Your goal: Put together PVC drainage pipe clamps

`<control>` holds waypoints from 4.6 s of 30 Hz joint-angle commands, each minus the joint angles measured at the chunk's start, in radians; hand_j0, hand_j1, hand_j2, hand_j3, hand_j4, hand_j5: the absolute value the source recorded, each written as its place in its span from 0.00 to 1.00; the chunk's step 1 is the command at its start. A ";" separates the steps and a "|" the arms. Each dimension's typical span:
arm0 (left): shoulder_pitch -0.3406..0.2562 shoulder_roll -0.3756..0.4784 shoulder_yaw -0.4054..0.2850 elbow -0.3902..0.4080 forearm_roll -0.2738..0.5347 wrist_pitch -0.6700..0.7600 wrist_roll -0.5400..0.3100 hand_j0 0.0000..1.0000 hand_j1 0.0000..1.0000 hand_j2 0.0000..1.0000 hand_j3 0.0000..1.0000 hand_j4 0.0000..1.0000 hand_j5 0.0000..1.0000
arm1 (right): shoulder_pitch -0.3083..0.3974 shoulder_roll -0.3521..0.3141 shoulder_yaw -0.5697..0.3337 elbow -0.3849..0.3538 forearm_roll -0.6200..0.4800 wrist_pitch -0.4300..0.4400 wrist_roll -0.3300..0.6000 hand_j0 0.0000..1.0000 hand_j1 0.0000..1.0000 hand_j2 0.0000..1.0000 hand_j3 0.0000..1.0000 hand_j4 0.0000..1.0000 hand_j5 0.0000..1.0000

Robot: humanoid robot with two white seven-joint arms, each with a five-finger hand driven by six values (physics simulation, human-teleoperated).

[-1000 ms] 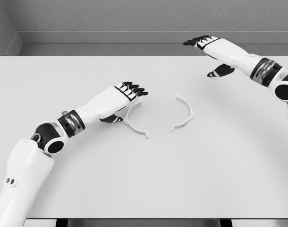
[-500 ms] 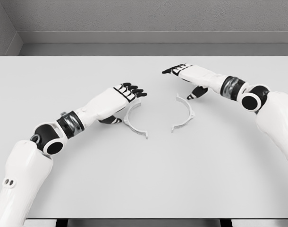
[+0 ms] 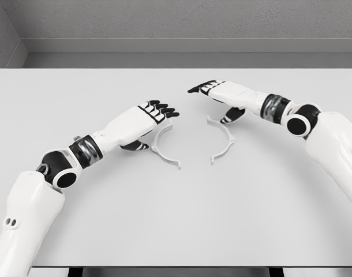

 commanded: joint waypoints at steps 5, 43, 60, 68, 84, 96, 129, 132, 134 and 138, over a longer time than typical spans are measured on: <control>-0.006 -0.001 -0.004 0.001 0.005 0.001 0.001 1.00 1.00 1.00 1.00 1.00 1.00 | -0.008 0.007 0.000 -0.012 -0.006 0.006 -0.002 1.00 1.00 1.00 1.00 1.00 1.00; -0.064 -0.037 -0.010 0.064 0.002 0.001 0.000 1.00 1.00 1.00 1.00 1.00 1.00 | 0.259 -0.449 -0.309 -0.486 -0.322 -0.064 0.357 1.00 1.00 1.00 1.00 1.00 1.00; -0.089 -0.116 -0.059 0.104 -0.002 0.001 -0.001 1.00 1.00 1.00 1.00 1.00 1.00 | 0.261 -0.446 -0.310 -0.493 -0.325 -0.064 0.357 1.00 1.00 1.00 1.00 1.00 1.00; -0.083 -0.084 -0.008 0.063 0.014 0.001 0.001 1.00 1.00 1.00 1.00 1.00 1.00 | 0.261 -0.447 -0.310 -0.493 -0.328 -0.064 0.357 1.00 1.00 1.00 1.00 1.00 1.00; 0.029 -0.057 -0.022 -0.072 0.011 0.001 0.001 1.00 1.00 1.00 1.00 1.00 1.00 | 0.268 -0.456 -0.312 -0.530 -0.325 -0.064 0.357 1.00 1.00 1.00 1.00 1.00 1.00; 0.028 -0.070 -0.093 -0.049 -0.002 0.001 0.001 1.00 1.00 1.00 1.00 1.00 1.00 | 0.273 -0.455 -0.310 -0.527 -0.322 -0.064 0.357 1.00 1.00 1.00 1.00 1.00 1.00; -0.054 -0.146 -0.094 0.087 -0.025 0.001 -0.001 1.00 1.00 1.00 1.00 1.00 1.00 | 0.275 -0.450 -0.310 -0.530 -0.322 -0.064 0.357 1.00 1.00 1.00 1.00 1.00 1.00; -0.060 -0.146 -0.094 0.099 -0.025 0.001 -0.001 1.00 1.00 1.00 1.00 1.00 1.00 | 0.275 -0.450 -0.310 -0.528 -0.322 -0.064 0.357 1.00 1.00 1.00 1.00 1.00 1.00; -0.063 -0.147 -0.094 0.102 -0.024 0.001 -0.001 1.00 1.00 1.00 1.00 1.00 1.00 | 0.275 -0.450 -0.310 -0.528 -0.322 -0.064 0.357 1.00 1.00 1.00 1.00 1.00 1.00; -0.063 -0.147 -0.094 0.101 -0.024 0.001 -0.001 1.00 1.00 1.00 1.00 1.00 1.00 | 0.275 -0.450 -0.310 -0.528 -0.322 -0.064 0.357 1.00 1.00 1.00 1.00 1.00 1.00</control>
